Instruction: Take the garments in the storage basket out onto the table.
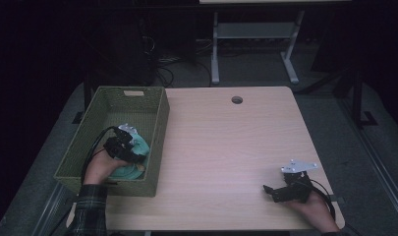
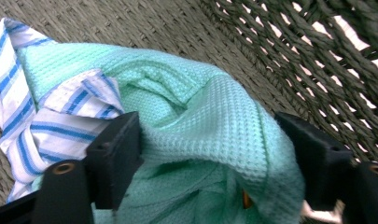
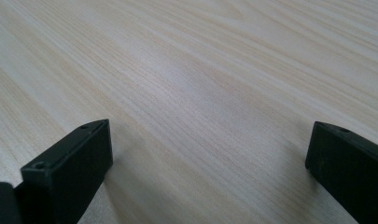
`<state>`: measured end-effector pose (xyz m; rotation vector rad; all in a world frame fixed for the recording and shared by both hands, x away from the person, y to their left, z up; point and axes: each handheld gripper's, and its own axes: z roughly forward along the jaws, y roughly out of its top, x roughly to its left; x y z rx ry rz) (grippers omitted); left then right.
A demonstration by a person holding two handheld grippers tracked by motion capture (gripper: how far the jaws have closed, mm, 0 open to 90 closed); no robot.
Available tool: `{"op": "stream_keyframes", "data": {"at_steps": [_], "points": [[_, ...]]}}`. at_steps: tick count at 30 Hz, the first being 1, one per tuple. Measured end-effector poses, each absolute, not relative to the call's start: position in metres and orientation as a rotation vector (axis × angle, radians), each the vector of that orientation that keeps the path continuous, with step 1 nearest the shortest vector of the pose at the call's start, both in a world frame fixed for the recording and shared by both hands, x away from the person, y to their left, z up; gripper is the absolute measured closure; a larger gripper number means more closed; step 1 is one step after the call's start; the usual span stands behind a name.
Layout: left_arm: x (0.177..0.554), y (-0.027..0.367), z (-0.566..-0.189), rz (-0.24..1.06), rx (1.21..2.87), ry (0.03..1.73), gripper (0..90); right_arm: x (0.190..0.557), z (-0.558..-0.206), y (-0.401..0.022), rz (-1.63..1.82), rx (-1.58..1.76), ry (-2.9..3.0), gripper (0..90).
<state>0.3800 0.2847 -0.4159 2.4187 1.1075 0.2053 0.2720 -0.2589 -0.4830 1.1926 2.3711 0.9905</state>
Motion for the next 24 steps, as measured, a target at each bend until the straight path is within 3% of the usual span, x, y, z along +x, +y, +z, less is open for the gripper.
{"op": "stream_keyframes", "data": {"at_steps": [1,4,6,7,9,14,24], "points": [[0.38,0.285,-0.416,0.204,2.419,1.11,25.8,0.272,-0.483,-0.259,0.99,1.193,2.371,0.2],[0.379,0.285,-0.414,0.202,2.416,1.101,36.9,0.272,-0.483,-0.259,0.991,1.193,2.371,0.2],[0.379,0.285,-0.413,0.204,2.425,1.083,50.8,0.272,-0.483,-0.259,0.991,1.193,2.371,0.2],[0.378,0.285,-0.412,0.202,2.429,1.081,50.8,0.272,-0.483,-0.259,0.991,1.193,2.371,0.2],[0.378,0.286,-0.411,0.195,2.43,1.085,65.5,0.272,-0.483,-0.259,0.991,1.193,2.371,0.2],[0.378,0.288,-0.407,0.165,2.389,1.107,77.5,0.272,-0.483,-0.259,0.991,1.193,2.371,0.2],[0.374,0.301,-0.393,0.182,2.234,1.12,78.9,0.272,-0.483,-0.259,0.991,1.193,2.371,0.2]]}}
